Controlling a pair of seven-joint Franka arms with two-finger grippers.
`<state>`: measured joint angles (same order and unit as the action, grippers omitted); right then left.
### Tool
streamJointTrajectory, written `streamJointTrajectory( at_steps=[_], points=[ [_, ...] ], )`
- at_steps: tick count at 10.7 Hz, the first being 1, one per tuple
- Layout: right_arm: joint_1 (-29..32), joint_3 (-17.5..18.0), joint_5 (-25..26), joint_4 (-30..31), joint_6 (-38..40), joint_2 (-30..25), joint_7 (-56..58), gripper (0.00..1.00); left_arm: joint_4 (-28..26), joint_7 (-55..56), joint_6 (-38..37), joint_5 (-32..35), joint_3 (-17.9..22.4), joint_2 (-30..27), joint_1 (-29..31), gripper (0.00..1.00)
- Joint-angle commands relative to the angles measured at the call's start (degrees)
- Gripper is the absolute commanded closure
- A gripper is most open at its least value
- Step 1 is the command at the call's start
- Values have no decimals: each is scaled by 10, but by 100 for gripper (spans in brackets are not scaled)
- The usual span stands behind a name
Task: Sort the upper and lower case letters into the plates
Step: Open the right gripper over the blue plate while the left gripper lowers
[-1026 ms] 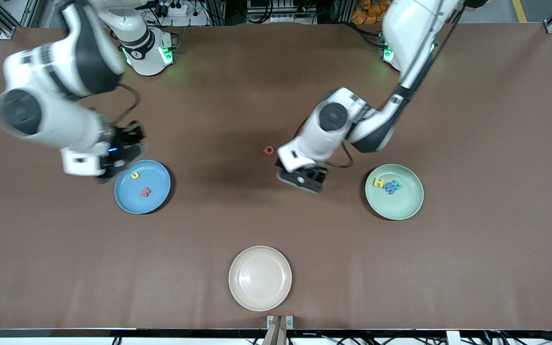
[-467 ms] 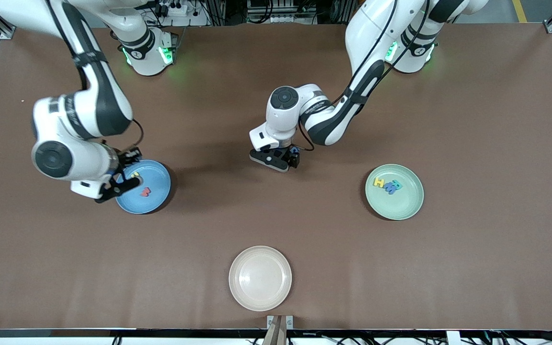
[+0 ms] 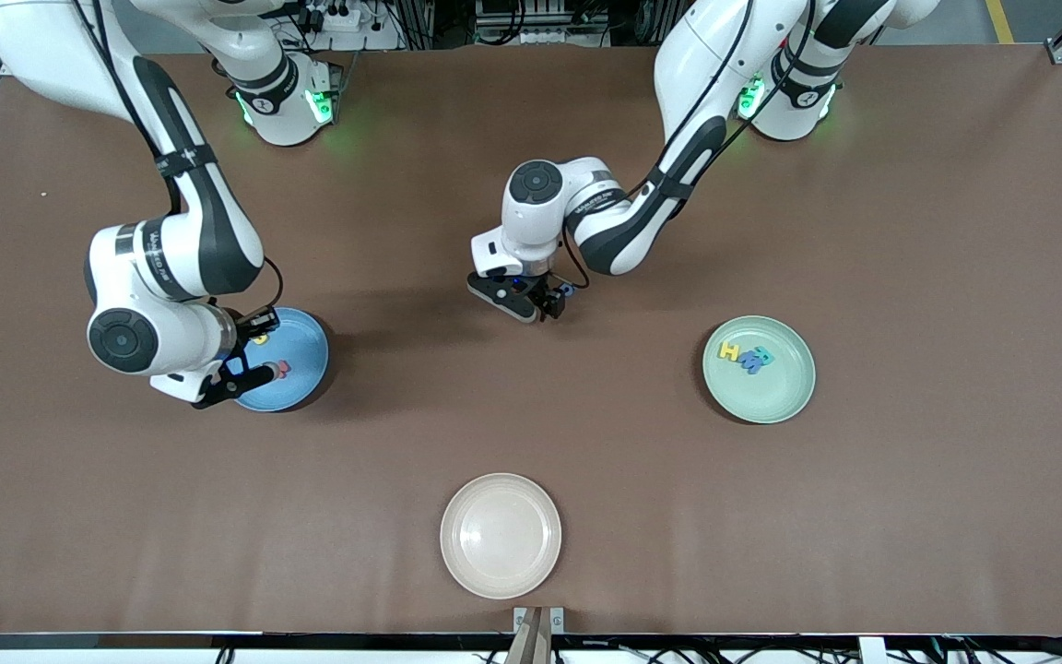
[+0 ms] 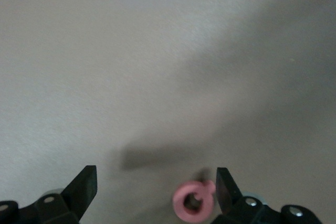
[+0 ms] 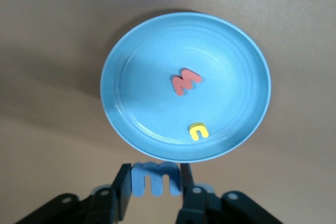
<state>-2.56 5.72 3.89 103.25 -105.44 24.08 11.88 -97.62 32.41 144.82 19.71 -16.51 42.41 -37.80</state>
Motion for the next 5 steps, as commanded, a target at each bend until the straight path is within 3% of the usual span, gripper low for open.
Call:
streamJointTrajectory(
  at_steps=[1,5],
  points=[
    [5,5,2,-9,10,-14,-8,0,-3,-34,-27,-13,-9,-5,-3,0],
    [23,2,1,-22,38,-105,-4,0,2,-87,-90,-15,-21,-3,-3,0]
  ],
)
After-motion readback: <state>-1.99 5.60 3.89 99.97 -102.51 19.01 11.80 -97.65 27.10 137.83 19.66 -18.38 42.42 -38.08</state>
